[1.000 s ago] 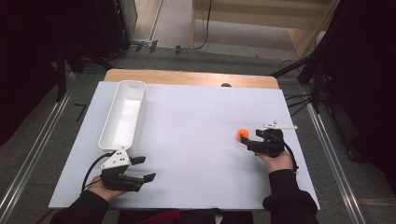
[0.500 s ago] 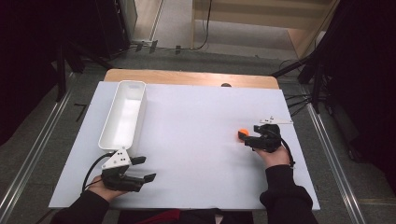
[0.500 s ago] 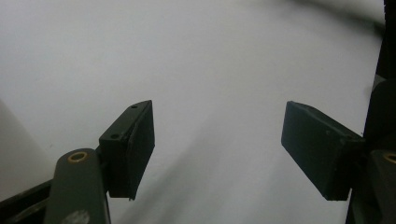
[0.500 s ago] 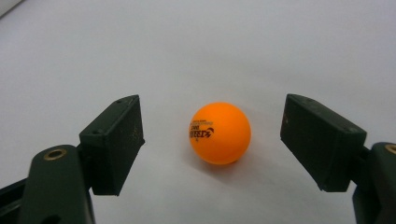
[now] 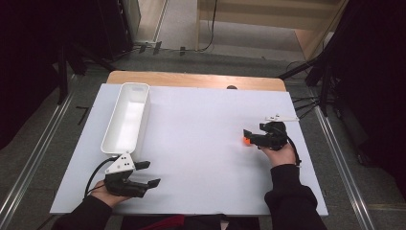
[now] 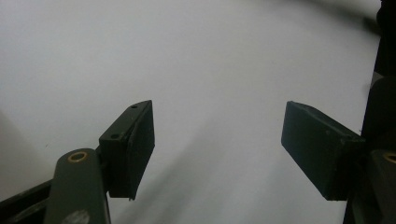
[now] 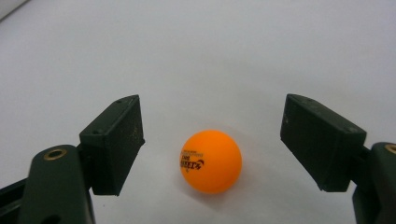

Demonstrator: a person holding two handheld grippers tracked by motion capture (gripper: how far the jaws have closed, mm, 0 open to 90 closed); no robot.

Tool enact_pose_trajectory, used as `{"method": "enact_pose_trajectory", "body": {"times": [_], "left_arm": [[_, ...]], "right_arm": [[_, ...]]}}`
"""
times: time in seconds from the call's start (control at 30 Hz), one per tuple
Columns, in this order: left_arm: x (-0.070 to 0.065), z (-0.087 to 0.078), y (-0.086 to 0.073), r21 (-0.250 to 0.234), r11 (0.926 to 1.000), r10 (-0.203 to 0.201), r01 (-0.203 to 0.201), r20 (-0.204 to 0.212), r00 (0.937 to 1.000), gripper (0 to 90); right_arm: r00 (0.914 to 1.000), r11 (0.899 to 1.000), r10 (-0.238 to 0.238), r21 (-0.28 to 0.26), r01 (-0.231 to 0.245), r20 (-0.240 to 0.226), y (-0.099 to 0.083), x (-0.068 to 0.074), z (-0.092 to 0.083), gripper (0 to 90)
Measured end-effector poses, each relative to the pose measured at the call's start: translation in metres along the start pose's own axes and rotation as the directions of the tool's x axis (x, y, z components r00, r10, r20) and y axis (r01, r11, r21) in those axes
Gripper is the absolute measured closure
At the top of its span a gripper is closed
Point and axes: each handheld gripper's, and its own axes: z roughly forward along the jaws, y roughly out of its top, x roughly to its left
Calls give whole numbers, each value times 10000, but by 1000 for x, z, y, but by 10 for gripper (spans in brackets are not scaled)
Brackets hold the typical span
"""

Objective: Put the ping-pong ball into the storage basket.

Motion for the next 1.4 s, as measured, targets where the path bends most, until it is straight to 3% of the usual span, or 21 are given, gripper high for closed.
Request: {"method": "enact_pose_trajectory", "body": {"times": [0.9,1.4], "left_arm": [[1,0,0,115,9999,61,-61,21,10000,264],[1,-1,0,139,9999,28,-28,4,10000,264]], "right_arm": [[9998,9995,-136,292,141,-140,-2,1,10,213],[9995,9981,-277,558,270,118,-11,2,20,220]]}}
